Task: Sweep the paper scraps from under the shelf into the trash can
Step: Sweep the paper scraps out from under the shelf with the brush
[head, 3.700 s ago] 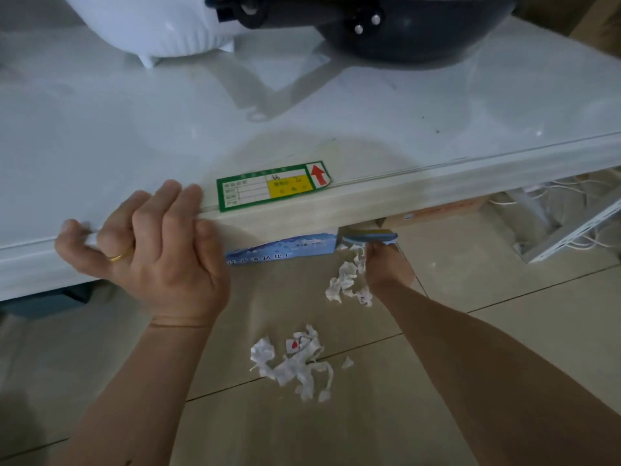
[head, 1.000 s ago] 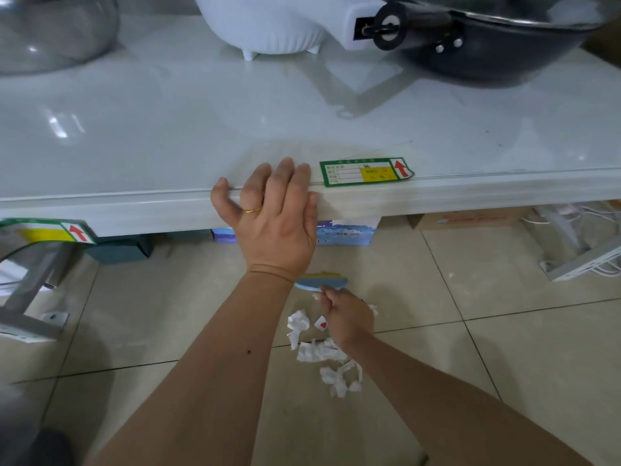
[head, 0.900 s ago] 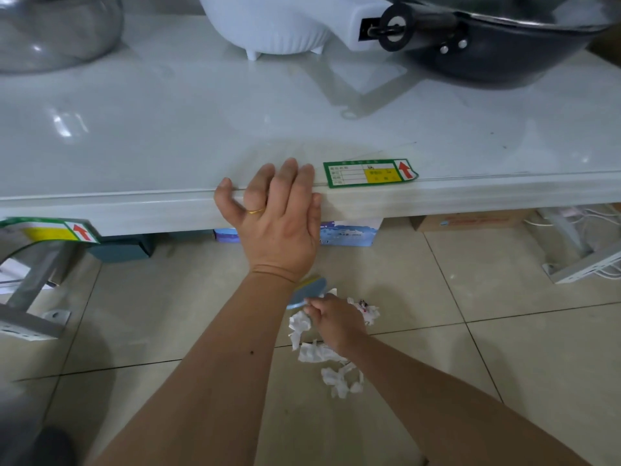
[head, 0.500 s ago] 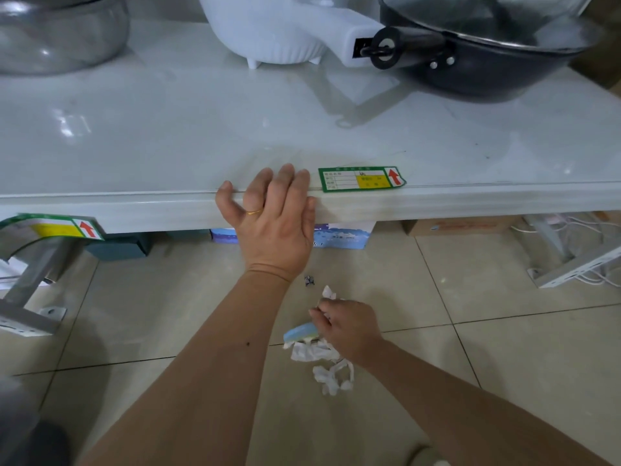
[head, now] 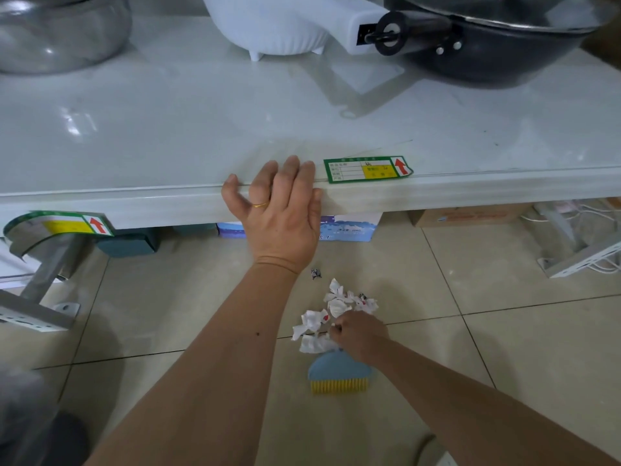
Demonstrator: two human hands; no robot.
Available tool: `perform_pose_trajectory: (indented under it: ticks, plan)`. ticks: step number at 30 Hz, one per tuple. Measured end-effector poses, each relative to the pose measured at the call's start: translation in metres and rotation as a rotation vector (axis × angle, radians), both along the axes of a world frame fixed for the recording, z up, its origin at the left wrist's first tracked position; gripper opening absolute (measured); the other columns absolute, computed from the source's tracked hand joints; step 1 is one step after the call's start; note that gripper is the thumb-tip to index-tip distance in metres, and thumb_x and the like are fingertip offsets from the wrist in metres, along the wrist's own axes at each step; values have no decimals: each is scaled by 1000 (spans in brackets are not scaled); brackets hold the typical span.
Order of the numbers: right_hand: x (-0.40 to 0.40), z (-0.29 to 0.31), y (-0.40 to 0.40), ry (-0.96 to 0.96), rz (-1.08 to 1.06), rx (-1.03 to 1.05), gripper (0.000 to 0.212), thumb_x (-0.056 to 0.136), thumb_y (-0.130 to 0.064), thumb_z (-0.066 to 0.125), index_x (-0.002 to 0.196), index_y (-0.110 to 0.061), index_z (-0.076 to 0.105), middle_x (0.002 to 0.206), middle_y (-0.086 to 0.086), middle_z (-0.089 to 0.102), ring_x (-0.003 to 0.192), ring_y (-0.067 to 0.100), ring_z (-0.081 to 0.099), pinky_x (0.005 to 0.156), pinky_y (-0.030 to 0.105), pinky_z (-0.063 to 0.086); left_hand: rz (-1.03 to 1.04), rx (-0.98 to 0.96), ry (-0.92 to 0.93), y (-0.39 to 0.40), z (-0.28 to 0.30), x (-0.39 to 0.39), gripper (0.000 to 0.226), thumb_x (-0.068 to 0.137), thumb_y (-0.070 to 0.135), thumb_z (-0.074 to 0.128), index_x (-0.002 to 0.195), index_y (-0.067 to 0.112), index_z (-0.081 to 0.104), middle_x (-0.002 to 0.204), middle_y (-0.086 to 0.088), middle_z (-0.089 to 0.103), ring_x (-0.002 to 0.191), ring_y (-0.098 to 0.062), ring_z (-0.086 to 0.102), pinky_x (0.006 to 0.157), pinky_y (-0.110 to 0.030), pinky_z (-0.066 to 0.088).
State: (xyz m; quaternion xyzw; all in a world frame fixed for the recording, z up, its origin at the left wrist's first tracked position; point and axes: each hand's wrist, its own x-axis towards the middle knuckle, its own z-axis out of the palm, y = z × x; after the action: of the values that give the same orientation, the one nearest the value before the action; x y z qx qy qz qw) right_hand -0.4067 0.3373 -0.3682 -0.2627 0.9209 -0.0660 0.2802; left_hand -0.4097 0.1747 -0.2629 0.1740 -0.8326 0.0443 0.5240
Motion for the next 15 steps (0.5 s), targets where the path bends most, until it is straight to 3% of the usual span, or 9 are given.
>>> perform_pose_trajectory:
  ticks: [6, 10, 15]
  plan:
    - [-19, 8, -25, 127, -83, -81, 37, 96, -31, 38, 100, -12, 69, 104, 10, 69, 99, 28, 64, 80, 31, 48, 2, -10, 10, -1, -1, -1, 32, 98, 30, 28, 110, 19, 56, 105, -1, 71, 107, -19, 46, 106, -43, 7]
    - [-27, 21, -35, 174, -160, -144, 36, 95, -32, 37, 99, -13, 68, 105, 9, 69, 97, 28, 64, 78, 30, 46, 1, -6, 10, -1, 0, -2, 32, 98, 30, 28, 110, 19, 55, 104, -1, 71, 107, -19, 46, 106, -43, 8]
    - [-43, 36, -43, 270, -354, -323, 36, 93, -32, 39, 83, -10, 65, 94, 11, 71, 89, 32, 63, 68, 28, 38, -2, 2, 11, 0, -1, -2, 32, 98, 30, 27, 110, 19, 55, 105, -1, 71, 107, -19, 45, 105, -44, 8]
